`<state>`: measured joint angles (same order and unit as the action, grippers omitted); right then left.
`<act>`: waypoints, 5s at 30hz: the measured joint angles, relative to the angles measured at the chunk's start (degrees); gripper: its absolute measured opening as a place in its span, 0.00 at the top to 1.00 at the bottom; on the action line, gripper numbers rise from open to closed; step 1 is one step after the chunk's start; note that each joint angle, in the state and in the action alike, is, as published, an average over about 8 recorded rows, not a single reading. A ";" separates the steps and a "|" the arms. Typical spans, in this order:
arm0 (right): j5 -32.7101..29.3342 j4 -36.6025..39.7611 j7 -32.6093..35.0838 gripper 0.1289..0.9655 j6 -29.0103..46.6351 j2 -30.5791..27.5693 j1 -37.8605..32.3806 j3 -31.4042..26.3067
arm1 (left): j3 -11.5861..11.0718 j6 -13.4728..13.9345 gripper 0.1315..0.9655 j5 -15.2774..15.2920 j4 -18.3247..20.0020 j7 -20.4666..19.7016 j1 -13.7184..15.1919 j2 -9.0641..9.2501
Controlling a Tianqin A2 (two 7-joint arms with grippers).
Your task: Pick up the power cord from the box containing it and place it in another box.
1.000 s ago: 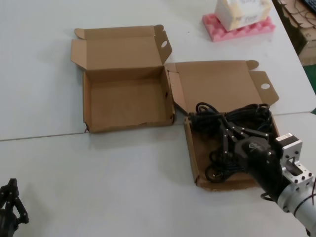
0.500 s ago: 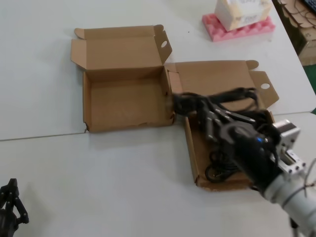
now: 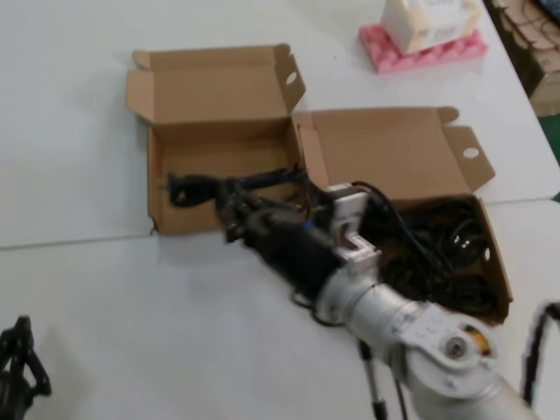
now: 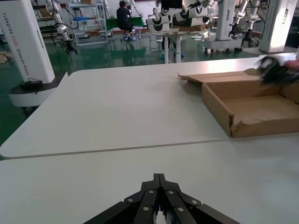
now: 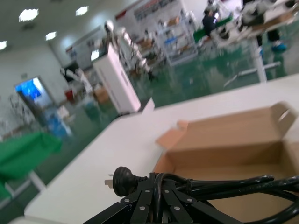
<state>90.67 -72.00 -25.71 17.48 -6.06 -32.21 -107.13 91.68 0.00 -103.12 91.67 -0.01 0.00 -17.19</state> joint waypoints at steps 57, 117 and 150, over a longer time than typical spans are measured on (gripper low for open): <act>-1.21 12.96 0.00 0.27 -37.76 -6.88 -23.19 -34.77 | 0.00 0.00 0.96 0.01 0.00 -0.01 0.00 0.00; 5.99 -12.35 0.00 0.00 -23.81 -11.32 8.02 0.67 | 0.00 0.00 0.32 0.01 0.00 -0.01 0.00 0.00; 11.67 -18.78 0.00 0.00 -18.25 -11.16 29.27 13.65 | -0.01 0.00 0.00 -0.01 0.00 0.04 0.00 0.00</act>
<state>102.34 -90.78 -25.71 -0.77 -17.21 -2.95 -93.47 91.67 0.00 -103.13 91.67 0.03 0.00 -17.19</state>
